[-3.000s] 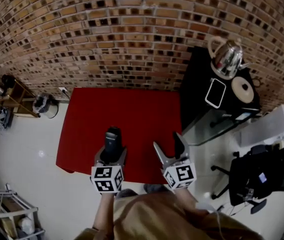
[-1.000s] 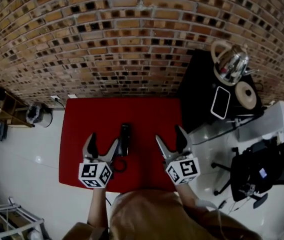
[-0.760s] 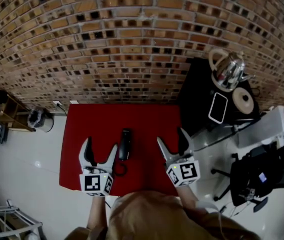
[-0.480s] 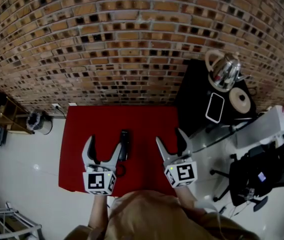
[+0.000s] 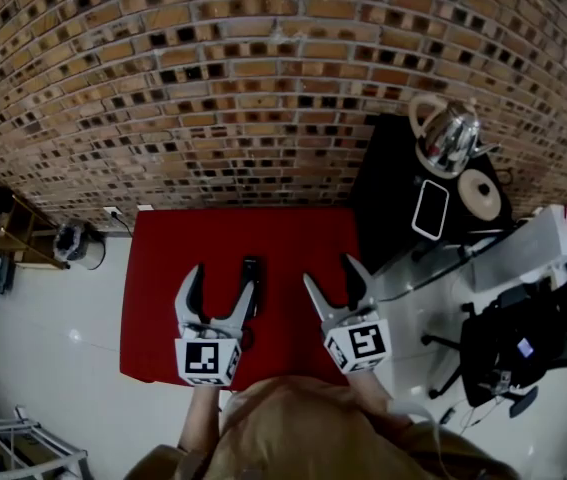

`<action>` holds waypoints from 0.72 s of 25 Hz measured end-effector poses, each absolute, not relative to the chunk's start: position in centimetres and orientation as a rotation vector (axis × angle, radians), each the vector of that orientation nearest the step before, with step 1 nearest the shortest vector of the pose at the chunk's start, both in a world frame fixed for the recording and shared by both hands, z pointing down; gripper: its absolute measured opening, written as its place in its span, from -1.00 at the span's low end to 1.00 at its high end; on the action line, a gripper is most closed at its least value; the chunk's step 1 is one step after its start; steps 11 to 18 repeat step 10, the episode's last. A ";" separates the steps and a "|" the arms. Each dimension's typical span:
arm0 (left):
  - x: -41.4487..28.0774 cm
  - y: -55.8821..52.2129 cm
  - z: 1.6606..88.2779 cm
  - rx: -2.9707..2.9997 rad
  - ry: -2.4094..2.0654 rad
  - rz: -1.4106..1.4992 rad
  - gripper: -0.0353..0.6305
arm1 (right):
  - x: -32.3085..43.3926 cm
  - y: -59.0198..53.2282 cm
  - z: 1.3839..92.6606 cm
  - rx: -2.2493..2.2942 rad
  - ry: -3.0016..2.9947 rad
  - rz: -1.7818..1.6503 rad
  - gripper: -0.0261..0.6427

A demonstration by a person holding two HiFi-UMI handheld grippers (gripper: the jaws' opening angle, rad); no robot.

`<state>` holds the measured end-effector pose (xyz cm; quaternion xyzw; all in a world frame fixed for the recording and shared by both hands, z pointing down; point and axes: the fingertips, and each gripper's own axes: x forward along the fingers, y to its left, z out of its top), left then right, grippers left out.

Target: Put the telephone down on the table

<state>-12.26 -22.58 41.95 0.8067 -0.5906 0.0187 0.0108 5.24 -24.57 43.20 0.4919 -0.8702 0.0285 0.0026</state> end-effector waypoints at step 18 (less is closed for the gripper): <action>-13.1 -22.8 42.7 2.502 -1.835 0.095 0.24 | 4.4 -24.9 43.3 1.532 -2.724 0.108 -0.04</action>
